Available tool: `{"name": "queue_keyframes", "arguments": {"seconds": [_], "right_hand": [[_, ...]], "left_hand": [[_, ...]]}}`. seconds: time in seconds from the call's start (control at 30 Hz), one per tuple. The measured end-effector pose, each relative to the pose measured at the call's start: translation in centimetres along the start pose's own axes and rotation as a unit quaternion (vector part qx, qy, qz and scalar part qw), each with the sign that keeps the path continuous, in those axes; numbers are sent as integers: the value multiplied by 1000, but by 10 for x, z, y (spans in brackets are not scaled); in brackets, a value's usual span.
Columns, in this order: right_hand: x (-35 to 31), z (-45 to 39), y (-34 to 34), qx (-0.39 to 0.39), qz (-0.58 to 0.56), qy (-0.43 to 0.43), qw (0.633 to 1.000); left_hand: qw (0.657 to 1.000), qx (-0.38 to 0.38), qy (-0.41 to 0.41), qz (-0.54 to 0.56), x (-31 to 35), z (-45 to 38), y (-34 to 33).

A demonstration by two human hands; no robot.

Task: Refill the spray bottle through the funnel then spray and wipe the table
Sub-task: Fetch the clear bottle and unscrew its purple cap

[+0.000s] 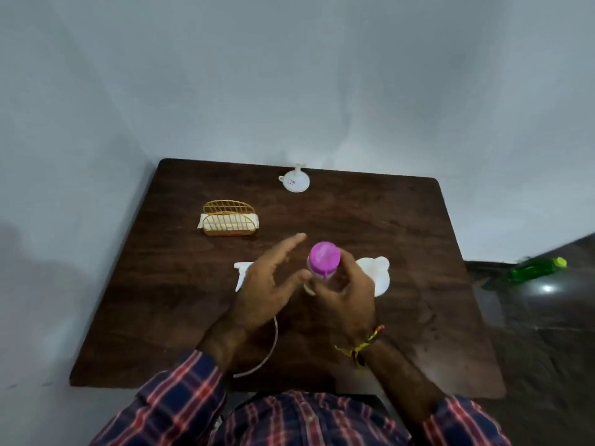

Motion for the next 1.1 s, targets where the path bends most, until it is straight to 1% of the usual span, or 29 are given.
{"name": "queue_keyframes", "arguments": {"seconds": [0.1,0.17,0.23,0.3,0.33,0.47,0.63,0.8,0.87,0.93,1.0,1.03,1.1], "right_hand": [[19,12,-11,-68,2,13,998],[31,15,-13,-99,7,13,995],[39,13,-12,-114,19,10,993],[44,12,-9,-123,22,11,992],[45,11,-7,-124,22,13,992],[56,9,-4,-142,21,15,989],[67,9,-2,-137,29,20,990],[64,5,-3,-114,15,21,993],[64,-1,-5,-145,8,14,989],[68,-4,-6,-178,-7,14,984],[72,-5,-6,-189,-16,21,982],[74,-4,-6,-189,-16,22,982],[77,-3,-8,-191,-11,20,981]], "left_hand": [[996,-60,-54,-28,0,4,-17],[994,-82,-49,-43,-10,4,-26],[992,-112,-26,-59,-17,6,-31],[985,-150,-17,-84,-21,8,-36],[983,-156,-17,-95,-21,8,-39],[986,-123,-8,-113,-18,7,-48],[985,-42,-22,-165,-10,9,-56],[981,52,41,-180,-7,9,-61],[984,38,41,-168,-6,4,-59],[989,-21,27,-141,-6,0,-57],[987,-78,4,-141,-7,-3,-57],[985,-80,-1,-150,-8,-3,-57],[984,-33,34,-174,-9,-1,-57]]}}
Point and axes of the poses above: each hand's wrist, its own z-axis away from the middle knuckle, its own y-axis out of the back of the hand, x = y × z, the point moved 4 cm from there along -z, towards the middle knuckle, and after that the axes turned 2 degrees about x, right-handed, at the moved point
